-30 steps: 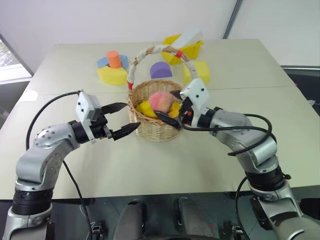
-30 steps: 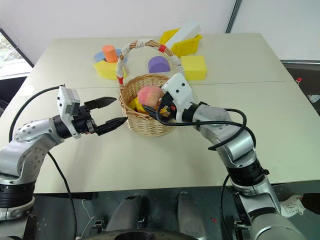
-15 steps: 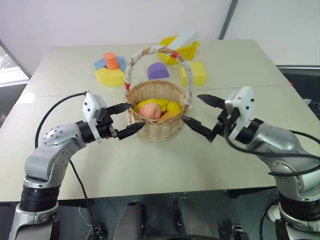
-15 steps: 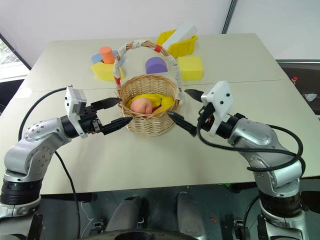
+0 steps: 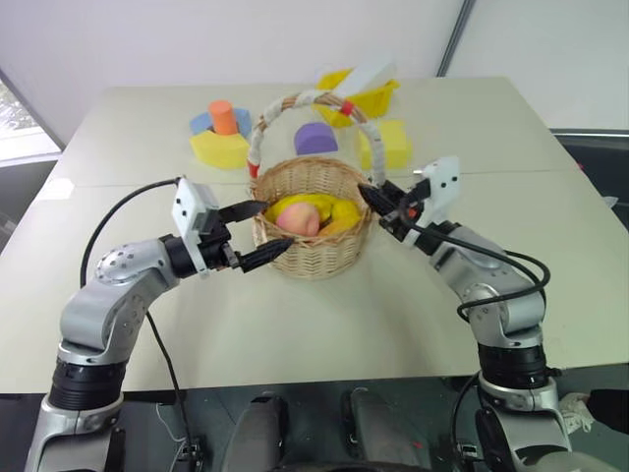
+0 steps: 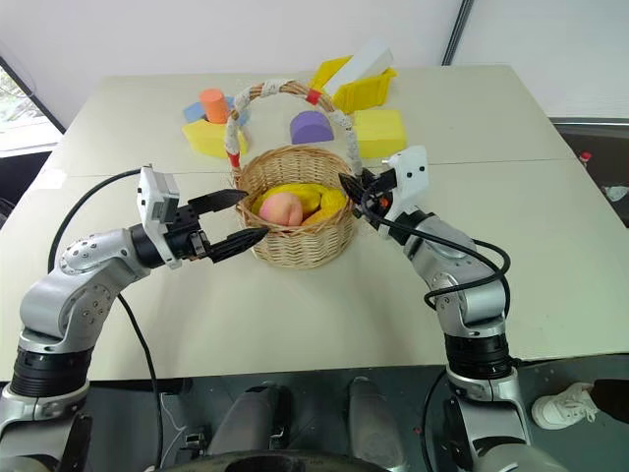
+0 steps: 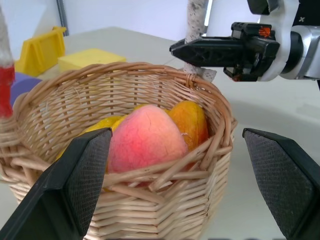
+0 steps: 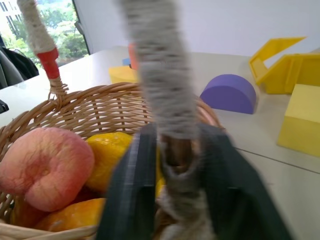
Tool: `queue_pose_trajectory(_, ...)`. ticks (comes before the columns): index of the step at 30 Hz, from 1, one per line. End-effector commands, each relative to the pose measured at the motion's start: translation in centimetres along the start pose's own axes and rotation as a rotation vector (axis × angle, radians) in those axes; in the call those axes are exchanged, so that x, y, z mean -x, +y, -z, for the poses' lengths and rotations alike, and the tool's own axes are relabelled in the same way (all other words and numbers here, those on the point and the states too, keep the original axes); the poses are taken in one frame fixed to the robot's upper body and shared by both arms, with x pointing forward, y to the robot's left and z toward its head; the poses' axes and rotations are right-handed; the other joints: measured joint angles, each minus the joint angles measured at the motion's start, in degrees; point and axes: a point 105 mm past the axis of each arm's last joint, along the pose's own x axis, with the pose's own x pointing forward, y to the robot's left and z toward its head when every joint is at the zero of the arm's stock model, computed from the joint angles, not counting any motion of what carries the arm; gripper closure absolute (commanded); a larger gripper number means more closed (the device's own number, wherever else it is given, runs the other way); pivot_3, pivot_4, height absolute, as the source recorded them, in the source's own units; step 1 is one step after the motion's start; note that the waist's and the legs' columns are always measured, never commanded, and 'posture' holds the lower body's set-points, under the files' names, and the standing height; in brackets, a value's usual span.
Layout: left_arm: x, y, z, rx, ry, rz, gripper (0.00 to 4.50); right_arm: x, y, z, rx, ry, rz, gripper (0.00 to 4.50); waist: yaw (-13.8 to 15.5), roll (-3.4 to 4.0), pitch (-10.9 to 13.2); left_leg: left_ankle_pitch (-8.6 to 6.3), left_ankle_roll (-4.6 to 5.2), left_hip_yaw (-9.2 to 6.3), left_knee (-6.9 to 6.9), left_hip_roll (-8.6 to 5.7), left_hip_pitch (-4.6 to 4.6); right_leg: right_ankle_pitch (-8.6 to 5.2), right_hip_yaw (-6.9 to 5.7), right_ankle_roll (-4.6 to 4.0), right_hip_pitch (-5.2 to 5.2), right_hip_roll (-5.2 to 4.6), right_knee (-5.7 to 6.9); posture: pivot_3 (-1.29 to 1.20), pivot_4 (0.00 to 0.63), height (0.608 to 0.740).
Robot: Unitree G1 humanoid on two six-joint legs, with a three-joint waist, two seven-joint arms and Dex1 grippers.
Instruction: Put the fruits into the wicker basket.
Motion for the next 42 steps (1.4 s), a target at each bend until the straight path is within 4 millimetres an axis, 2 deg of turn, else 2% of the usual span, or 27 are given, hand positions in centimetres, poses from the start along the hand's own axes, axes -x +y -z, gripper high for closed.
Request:
queue_pose_trajectory(1, -0.2, -0.5, -0.9, -0.035, -0.035, 0.013, 0.00, 0.2, 0.3, -2.4, 0.028, -0.094, -0.017, 4.35, -0.11, 0.00, 0.00, 0.00, 0.00, 0.00, 0.00, 0.01, 0.01, 0.00, 0.00, 0.00, 0.00, 0.01, 0.01, 0.00, 0.150, 0.740)
queue_pose_trajectory(3, -0.3, -0.6, -1.0, -0.034, -0.038, 0.017, 0.00, 0.3, 0.2, -2.8, 0.042, -0.107, -0.006, 4.35, -0.17, 0.00, 0.00, 0.00, 0.00, 0.00, 0.00, 0.02, 0.01, 0.00, 0.00, 0.00, -0.01, 0.03, 0.02, 0.00, 0.150, 0.740)
queue_pose_trajectory(6, -0.5, -0.5, -1.2, -0.040, -0.041, 0.021, 0.00, 2.3, -3.1, -4.8, 0.129, -0.147, 0.133, 4.35, 0.04, 0.02, 0.01, 0.00, 0.00, 0.00, 0.00, 0.02, 0.01, 0.00, 0.00, 0.00, -0.01, 0.03, 0.01, 0.00, 0.150, 0.740)
queue_pose_trajectory(13, -0.9, -0.5, -1.2, -0.038, -0.047, 0.038, 0.00, 9.4, -14.7, -7.8, 0.276, -0.145, 0.651, 4.35, 0.23, 0.02, 0.01, 0.00, 0.01, 0.01, 0.00, -0.15, -0.03, 0.00, -0.01, 0.00, 0.05, -0.04, -0.05, 0.00, 0.150, 0.740)
queue_pose_trajectory(17, -1.5, -0.7, -1.2, -0.036, -0.059, 0.050, 0.00, 12.2, -19.1, -7.8, 0.301, -0.132, 0.851, 4.35, -0.33, 0.03, 0.02, 0.00, 0.01, 0.07, -0.01, -0.07, 0.03, 0.00, 0.04, 0.00, 0.05, 0.07, -0.03, 0.00, 0.150, 0.740)
queue_pose_trajectory(21, -1.8, -0.8, -1.2, -0.038, -0.067, 0.057, 0.00, 13.5, -21.3, -6.6, 0.290, -0.080, 0.956, 4.35, -1.02, 0.12, 0.04, 0.00, 0.01, 0.20, -0.01, 0.08, 0.11, 0.00, 0.18, 0.00, 0.04, 0.18, 0.03, 0.00, 0.150, 0.740)
queue_pose_trajectory(22, -1.8, -0.8, -1.2, -0.039, -0.068, 0.056, 0.00, 13.6, -21.5, -6.3, 0.278, -0.078, 0.961, 4.35, -1.24, 0.18, 0.03, 0.00, 0.01, 0.21, -0.02, 0.09, 0.11, 0.00, 0.18, 0.00, 0.04, 0.19, 0.04, 0.00, 0.150, 0.740)
queue_pose_trajectory(24, -1.7, -0.8, -1.2, -0.040, -0.070, 0.056, 0.00, 13.6, -21.4, -6.2, 0.270, -0.077, 0.947, 3.28, -1.42, 0.18, 0.03, 0.00, 0.02, 0.20, -0.02, 0.09, 0.11, 0.00, 0.19, 0.00, 0.04, 0.20, 0.05, 0.00, 0.150, 0.740)
queue_pose_trajectory(25, -1.7, -0.8, -1.2, -0.039, -0.071, 0.054, 0.00, 13.7, -21.1, -6.3, 0.279, -0.083, 0.940, 2.93, -1.45, 0.18, 0.03, 0.00, 0.02, 0.20, -0.02, 0.09, 0.11, 0.00, 0.20, 0.00, 0.04, 0.20, 0.05, 0.00, 0.150, 0.740)
queue_pose_trajectory(28, -1.6, -0.4, -1.0, -0.037, -0.065, 0.037, 0.00, 14.3, -20.4, -7.1, 0.333, -0.093, 0.940, 1.43, -1.37, 0.18, 0.03, 0.00, 0.02, 0.20, -0.02, 0.08, 0.10, 0.00, 0.20, 0.01, 0.04, 0.20, 0.05, 0.00, 0.150, 0.740)
queue_pose_trajectory(32, -0.8, 1.0, -0.4, -0.032, -0.044, -0.023, 0.00, 15.8, -19.0, -7.9, 0.392, -0.098, 0.904, 1.43, -0.88, 0.19, 0.02, 0.00, 0.02, 0.18, -0.01, 0.06, 0.10, 0.00, 0.20, 0.01, 0.05, 0.20, 0.04, 0.00, 0.150, 0.740)
queue_pose_trajectory(36, 1.3, 2.9, 1.2, -0.042, 0.017, -0.123, 0.00, 17.1, -16.4, -6.9, 0.384, -0.064, 0.741, 1.43, -0.31, 0.19, 0.02, -0.02, 0.05, 0.17, -0.03, 0.08, 0.10, 0.00, 0.20, 0.01, 0.06, 0.20, 0.01, 0.00, 0.150, 0.740)
queue_pose_trajectory(40, 3.8, 4.9, 3.7, -0.028, 0.090, -0.272, 0.00, 15.5, -11.3, -3.7, 0.396, 0.049, 0.388, 1.43, -0.37, 0.20, 0.02, -0.02, 0.05, 0.18, -0.03, 0.11, 0.22, 0.00, 0.19, 0.01, 0.17, 0.16, -0.02, 0.00, 0.150, 0.740)
queue_pose_trajectory(42, 4.5, 5.2, 4.6, -0.012, 0.106, -0.307, 0.00, 14.7, -9.8, -2.2, 0.391, 0.102, 0.284, 1.43, -0.34, 0.19, 0.02, -0.02, 0.05, 0.18, -0.02, 0.14, 0.35, -0.01, 0.18, 0.02, 0.29, 0.18, -0.02, 0.00, 0.150, 0.740)
